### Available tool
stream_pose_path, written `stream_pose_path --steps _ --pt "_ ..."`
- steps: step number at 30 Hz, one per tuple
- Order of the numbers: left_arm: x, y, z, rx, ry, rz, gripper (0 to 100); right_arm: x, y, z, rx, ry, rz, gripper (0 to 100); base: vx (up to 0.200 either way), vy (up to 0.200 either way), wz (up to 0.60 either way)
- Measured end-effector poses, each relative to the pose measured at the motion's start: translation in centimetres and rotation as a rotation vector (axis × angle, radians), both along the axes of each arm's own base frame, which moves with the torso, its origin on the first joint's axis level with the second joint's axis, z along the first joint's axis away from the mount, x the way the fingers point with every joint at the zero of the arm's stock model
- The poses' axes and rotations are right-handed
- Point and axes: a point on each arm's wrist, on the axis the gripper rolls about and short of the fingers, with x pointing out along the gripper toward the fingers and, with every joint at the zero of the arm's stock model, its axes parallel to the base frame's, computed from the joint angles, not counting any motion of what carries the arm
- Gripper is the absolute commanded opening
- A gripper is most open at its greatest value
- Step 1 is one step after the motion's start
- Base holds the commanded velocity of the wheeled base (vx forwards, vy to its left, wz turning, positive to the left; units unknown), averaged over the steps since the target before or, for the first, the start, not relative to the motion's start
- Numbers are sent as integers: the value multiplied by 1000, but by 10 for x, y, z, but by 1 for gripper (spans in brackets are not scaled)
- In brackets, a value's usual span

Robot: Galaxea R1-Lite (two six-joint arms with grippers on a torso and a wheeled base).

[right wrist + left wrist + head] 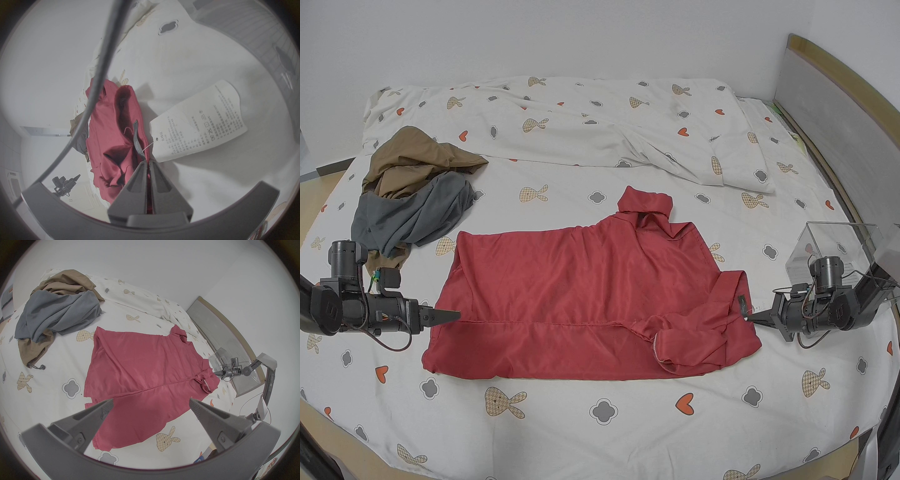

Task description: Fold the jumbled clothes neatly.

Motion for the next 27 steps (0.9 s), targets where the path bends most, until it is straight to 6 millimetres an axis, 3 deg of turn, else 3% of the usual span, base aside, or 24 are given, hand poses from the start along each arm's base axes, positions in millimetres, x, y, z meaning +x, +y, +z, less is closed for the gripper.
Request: stream_pose_path --steps 8,27 --pt "0 0 0 0 1 -1 100 -2 -4 19 -22 -59 -13 0 0 0 0" --pt "0 0 -1 -1 2 -1 100 1 -30 30 -63 -123 -58 0 0 0 0"
